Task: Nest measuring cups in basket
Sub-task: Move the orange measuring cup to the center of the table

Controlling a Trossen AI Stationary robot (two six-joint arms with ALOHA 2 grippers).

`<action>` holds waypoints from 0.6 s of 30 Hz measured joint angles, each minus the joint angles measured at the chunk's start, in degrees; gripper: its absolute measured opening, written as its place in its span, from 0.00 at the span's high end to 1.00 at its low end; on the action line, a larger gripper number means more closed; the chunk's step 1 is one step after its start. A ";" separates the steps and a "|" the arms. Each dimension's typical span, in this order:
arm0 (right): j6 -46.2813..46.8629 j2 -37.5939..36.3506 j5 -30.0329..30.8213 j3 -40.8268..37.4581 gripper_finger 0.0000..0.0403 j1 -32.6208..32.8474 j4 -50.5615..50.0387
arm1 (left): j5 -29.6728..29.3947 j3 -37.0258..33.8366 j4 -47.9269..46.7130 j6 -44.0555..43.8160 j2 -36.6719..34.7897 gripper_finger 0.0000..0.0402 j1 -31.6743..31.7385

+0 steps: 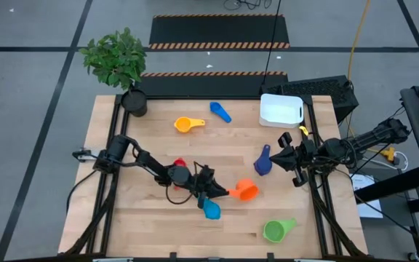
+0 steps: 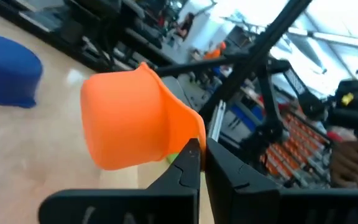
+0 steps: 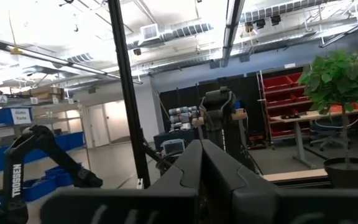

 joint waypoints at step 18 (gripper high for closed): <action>0.01 -0.02 -0.19 0.00 1.00 0.00 0.00 | 1.45 0.13 -6.80 -1.28 0.02 0.95 1.77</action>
